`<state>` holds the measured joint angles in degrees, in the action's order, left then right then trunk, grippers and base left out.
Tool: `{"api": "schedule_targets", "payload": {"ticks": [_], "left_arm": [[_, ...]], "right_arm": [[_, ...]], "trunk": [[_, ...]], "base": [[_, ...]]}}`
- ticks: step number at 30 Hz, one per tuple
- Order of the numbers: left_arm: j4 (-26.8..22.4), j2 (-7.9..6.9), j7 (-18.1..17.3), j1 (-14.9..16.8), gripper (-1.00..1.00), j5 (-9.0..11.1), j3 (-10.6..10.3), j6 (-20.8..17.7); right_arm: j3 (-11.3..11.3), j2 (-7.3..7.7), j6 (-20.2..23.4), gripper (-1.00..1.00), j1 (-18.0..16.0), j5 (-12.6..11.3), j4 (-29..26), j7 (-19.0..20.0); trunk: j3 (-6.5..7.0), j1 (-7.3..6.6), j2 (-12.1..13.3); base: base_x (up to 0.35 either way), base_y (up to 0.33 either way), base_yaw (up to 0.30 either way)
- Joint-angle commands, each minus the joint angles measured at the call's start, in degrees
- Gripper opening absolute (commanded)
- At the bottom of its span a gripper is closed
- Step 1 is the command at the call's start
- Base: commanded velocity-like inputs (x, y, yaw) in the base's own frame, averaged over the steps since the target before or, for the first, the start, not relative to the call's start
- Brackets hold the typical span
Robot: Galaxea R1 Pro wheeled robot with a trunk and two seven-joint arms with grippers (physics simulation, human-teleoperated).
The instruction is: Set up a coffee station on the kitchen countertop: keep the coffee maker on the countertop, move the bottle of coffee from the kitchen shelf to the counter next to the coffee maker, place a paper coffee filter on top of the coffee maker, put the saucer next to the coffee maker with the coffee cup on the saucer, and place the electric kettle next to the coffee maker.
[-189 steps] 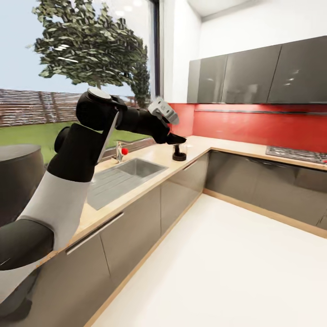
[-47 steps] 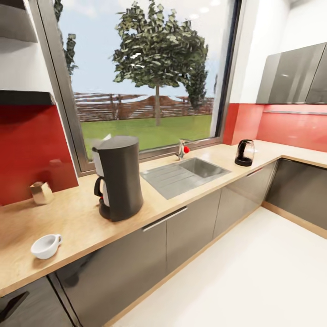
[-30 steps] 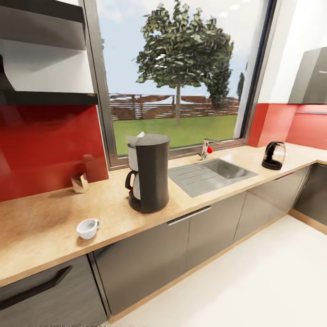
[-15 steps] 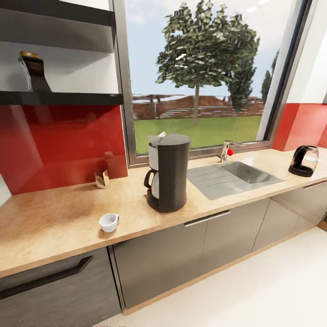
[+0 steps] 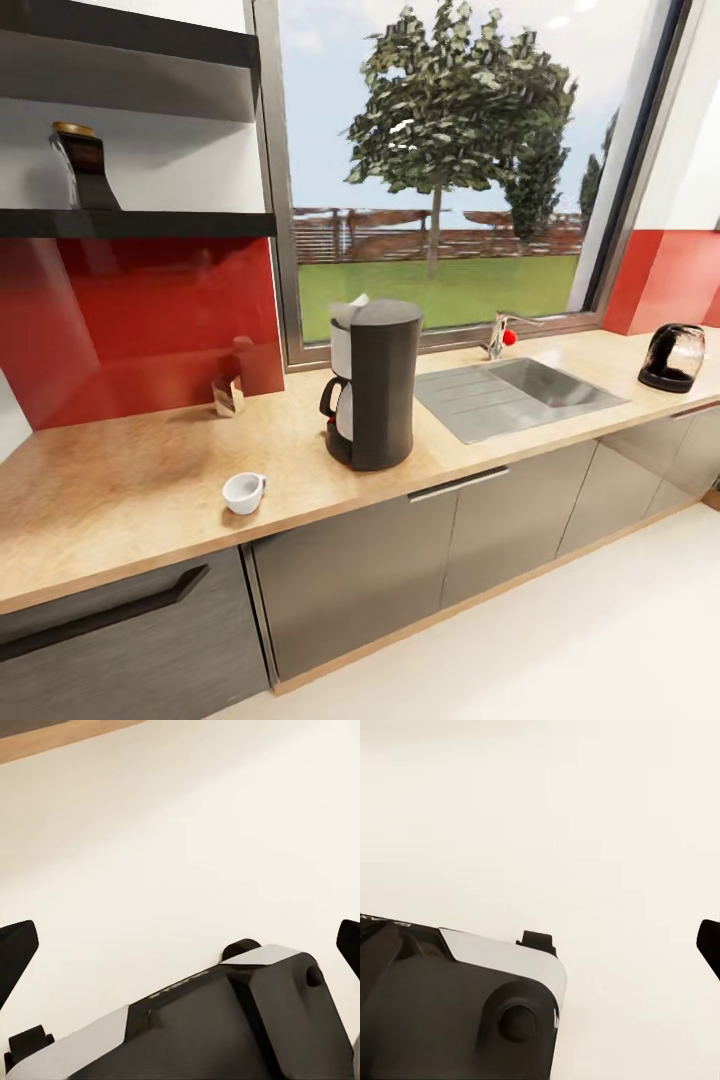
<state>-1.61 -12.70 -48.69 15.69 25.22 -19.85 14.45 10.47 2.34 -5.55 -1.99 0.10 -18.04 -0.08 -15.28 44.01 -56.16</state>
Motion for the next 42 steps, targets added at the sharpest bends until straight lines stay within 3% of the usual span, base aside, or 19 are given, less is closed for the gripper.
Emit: {"api": "schedule_targets", "payload": {"ticks": [1,11,25,42], "left_arm": [[0.0,-0.02,-0.1,0.0,1.0,0.4,-0.5,0.3],[0.1,-0.04,-0.1,0.0,1.0,0.4,-0.4,0.3],[0.1,-0.04,-0.1,0.0,1.0,0.4,-0.1,0.3],[0.1,-0.04,0.0,0.0,1.0,0.4,0.3,0.2]], "right_arm": [[0.2,0.03,-0.2,1.0,0.0,0.0,0.0,0.0],[0.2,-0.14,-0.2,1.0,0.0,0.1,0.0,-0.3],[0.2,-0.12,-0.2,1.0,0.0,0.1,0.0,-0.3],[0.2,-0.08,-0.2,1.0,0.0,0.1,0.0,-0.1]], "trunk": [[-0.07,0.0,0.0],[-0.07,0.0,0.0],[-0.07,0.0,0.0],[-0.07,0.0,0.0]], "base": [[0.0,0.0,0.011],[-0.007,0.006,0.18],[-0.213,0.179,0.202],[0.004,0.008,0.219]]}}
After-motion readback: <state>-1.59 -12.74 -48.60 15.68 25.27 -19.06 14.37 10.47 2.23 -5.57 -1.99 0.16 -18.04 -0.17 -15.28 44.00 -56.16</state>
